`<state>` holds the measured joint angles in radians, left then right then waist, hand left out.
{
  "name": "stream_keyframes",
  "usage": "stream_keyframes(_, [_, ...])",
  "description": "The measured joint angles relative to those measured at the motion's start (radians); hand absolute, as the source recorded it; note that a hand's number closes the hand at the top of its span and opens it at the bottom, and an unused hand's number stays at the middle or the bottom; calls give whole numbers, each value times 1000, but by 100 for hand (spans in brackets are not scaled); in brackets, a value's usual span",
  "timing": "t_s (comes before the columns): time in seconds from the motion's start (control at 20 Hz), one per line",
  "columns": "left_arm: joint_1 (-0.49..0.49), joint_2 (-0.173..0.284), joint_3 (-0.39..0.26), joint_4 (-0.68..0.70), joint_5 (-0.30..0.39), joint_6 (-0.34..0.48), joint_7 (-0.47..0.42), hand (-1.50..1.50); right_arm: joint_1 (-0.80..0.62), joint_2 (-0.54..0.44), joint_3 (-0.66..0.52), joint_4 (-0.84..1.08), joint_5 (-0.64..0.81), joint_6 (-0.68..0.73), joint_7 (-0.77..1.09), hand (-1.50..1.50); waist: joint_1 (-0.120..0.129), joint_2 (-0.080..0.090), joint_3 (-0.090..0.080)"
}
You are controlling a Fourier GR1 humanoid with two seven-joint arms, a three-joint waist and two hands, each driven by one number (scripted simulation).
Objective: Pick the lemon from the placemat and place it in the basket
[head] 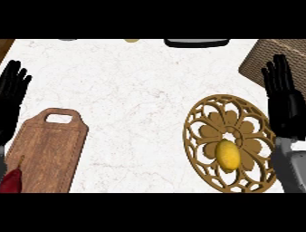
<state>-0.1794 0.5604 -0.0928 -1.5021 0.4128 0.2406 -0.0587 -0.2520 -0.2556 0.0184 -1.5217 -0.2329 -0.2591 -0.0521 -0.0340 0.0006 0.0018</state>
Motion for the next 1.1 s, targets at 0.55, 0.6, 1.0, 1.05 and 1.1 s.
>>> stream_keyframes(0.55, [0, -18, -64, 101, -23, -34, 132, 0, -40, -207, 70, -79, 80, 375, -238, -150, 39, 3, -2])
stream_keyframes(0.6, [3, -18, -63, 107, -20, -39, 139, 0, -27, -188, 114, -105, 136, 351, -256, -150, 38, 2, -2])
stream_keyframes(1.0, [-18, -28, -53, 140, -30, -59, 187, 0, -4, -28, 361, -323, 470, 143, 28, -150, 28, -4, -3])
stream_keyframes(1.05, [-20, -24, -51, 139, -30, -61, 194, 0, -25, -35, 362, -345, 477, 160, 109, -150, 28, -5, -4])
stream_keyframes(1.1, [-18, -21, -49, 138, -29, -65, 198, 0, -43, -47, 366, -368, 490, 179, 187, -150, 27, -7, -4])
